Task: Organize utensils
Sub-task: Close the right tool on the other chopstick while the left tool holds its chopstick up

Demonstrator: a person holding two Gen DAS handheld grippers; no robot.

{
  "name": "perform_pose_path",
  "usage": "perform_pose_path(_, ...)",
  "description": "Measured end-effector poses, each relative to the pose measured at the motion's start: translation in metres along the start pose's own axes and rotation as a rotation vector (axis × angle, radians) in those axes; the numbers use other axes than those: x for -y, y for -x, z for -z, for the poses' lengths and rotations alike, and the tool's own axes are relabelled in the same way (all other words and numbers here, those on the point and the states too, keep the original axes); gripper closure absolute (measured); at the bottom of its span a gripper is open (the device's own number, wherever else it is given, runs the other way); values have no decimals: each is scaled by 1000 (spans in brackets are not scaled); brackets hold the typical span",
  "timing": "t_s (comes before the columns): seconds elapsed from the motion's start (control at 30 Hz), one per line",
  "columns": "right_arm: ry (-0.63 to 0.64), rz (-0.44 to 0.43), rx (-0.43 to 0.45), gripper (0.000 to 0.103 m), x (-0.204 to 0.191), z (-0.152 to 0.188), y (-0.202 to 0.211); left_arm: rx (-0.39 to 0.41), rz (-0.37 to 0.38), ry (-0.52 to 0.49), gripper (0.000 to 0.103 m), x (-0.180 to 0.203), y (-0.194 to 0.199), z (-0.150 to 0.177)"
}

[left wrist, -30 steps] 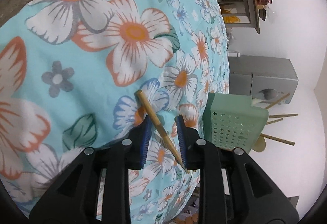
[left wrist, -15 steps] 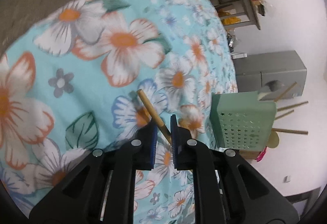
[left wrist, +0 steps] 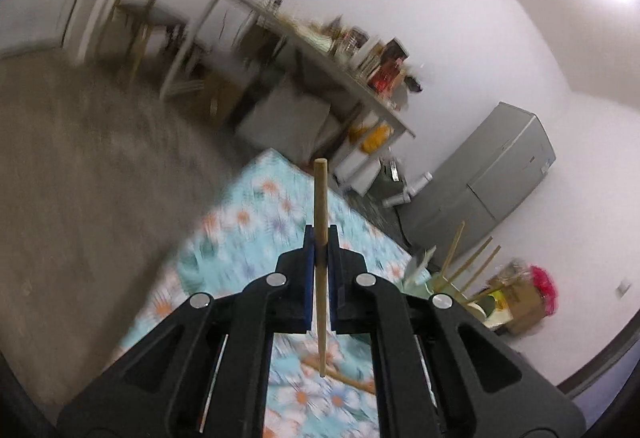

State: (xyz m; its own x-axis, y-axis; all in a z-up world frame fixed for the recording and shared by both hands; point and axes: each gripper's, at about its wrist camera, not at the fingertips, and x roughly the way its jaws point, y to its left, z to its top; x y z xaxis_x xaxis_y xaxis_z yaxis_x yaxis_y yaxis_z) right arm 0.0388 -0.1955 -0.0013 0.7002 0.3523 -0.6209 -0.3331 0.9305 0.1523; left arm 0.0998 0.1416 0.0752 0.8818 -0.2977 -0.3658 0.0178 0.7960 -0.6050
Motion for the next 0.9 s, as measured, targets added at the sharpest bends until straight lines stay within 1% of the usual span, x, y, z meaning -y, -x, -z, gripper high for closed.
perform_pose_path(0.1,147,16,-11,51,-26,-6,-17,57,-23,-89,99,15,9,-7)
perform_pose_path(0.2,291,58,-31,59,-48,-8,-36,84,-37,-135,99,22,13,-9)
perform_pose_path(0.23,336,71,-41,59,-53,-7,-41,90,-41,-147,99,24,14,-9)
perform_pose_path(0.27,400,90,-59,61,-61,-5,-51,94,-46,-155,99,25,15,-10)
perform_pose_path(0.3,439,104,-74,64,-66,-4,-57,101,-53,-171,99,26,15,-11)
perform_pose_path(0.37,524,126,-113,66,-76,1,-71,108,-61,-187,99,29,15,-12)
perform_pose_path(0.53,695,174,-170,68,-95,14,-94,102,-79,-216,99,30,12,-11)
perform_pose_path(0.6,738,199,-186,71,-98,18,-100,96,-84,-232,99,35,13,-8)
perform_pose_path(0.7,766,207,-216,73,-102,21,-110,88,-87,-247,99,37,7,-7)
perform_pose_path(0.77,771,202,-223,76,-103,23,-116,87,-90,-259,99,38,6,-6)
perform_pose_path(0.9,742,184,-230,87,-106,22,-125,82,-89,-265,99,38,4,-7)
